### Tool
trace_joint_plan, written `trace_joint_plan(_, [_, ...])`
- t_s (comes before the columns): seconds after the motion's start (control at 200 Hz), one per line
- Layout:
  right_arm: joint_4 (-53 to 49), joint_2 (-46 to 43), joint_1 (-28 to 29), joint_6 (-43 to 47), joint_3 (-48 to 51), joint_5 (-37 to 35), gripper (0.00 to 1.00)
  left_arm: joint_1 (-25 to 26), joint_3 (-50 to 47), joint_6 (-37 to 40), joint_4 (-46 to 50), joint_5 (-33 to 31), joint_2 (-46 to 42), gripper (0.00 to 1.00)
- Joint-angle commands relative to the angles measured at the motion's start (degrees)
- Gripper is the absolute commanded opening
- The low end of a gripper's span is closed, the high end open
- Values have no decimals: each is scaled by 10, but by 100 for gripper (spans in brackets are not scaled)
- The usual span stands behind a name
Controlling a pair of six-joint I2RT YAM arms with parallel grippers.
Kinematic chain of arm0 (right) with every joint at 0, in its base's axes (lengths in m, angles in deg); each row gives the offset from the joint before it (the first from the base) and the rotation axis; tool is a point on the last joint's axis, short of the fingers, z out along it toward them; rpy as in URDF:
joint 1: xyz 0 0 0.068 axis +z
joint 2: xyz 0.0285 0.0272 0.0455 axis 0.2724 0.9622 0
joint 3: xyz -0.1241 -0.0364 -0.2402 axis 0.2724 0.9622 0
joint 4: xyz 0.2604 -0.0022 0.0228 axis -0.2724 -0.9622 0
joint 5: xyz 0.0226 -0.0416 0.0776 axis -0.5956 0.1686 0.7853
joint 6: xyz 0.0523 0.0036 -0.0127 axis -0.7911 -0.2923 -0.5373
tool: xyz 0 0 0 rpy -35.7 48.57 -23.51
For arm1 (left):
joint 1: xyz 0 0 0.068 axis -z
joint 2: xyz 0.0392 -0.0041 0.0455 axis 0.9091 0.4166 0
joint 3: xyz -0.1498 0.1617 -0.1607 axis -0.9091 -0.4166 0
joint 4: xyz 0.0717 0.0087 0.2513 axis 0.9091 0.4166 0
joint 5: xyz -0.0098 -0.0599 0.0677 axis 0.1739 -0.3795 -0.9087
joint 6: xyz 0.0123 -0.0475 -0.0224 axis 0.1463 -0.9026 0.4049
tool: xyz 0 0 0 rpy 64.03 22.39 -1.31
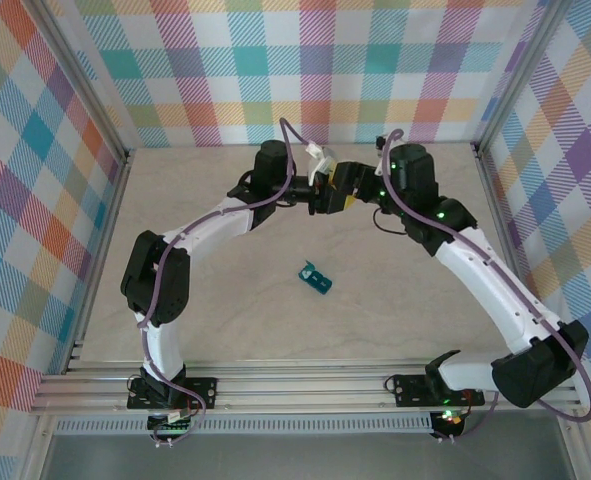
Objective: Sort the pills into containers
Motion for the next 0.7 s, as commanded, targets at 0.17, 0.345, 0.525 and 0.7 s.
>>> trace_joint_plan(0.17, [13,-92,-148,73,47,241,80,-3,22,8,-26,29,-6,0])
trace_joint_plan(0.345, [50,-41,-173,108,14,372,80,-3,30,14,-9,55,-6,0])
trace_joint_plan(0.525, [66,20,-172,100,-30,422,80,-3,39,17,3,69,0,0])
trace_joint_plan(0.7, [81,49,-170,84,-40,447,77,-3,44,18,6,73,3,0])
